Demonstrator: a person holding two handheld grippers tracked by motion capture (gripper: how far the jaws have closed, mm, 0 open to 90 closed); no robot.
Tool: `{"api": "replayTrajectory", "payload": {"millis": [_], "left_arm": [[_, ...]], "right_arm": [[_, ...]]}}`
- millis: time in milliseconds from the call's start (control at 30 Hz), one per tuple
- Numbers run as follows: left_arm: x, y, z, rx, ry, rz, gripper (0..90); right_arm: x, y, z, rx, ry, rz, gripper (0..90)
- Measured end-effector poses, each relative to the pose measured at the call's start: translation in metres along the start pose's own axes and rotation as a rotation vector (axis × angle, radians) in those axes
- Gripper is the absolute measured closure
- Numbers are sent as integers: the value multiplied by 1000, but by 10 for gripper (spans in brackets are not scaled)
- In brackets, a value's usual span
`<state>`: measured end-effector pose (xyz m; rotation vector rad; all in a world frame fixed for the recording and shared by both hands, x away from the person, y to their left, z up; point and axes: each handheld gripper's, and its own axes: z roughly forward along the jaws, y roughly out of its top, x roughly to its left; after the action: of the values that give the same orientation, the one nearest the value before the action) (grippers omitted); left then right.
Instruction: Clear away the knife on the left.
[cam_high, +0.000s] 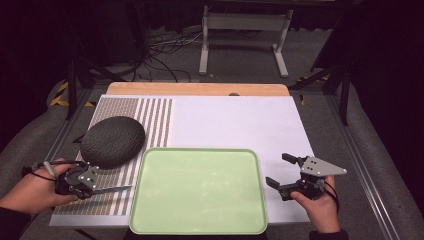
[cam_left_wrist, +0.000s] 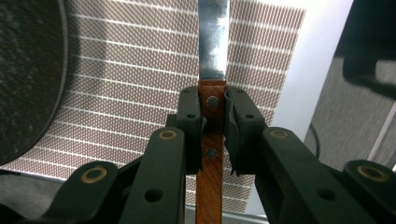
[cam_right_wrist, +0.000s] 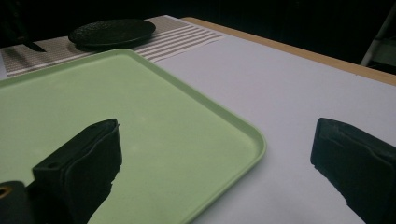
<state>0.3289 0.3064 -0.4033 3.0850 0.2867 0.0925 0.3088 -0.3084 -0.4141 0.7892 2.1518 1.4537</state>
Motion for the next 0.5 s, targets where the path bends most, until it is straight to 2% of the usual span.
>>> {"api": "replayTrajectory", "payload": {"millis": [167,500], "left_arm": [[-1,3,-12,-65,-25,-106,778],[-3,12,-25,-143,-86,-269,778]], "right_arm": [[0,0,-1,-2,0,0,28],[-1,0,-1,-4,0,-3,28]]}}
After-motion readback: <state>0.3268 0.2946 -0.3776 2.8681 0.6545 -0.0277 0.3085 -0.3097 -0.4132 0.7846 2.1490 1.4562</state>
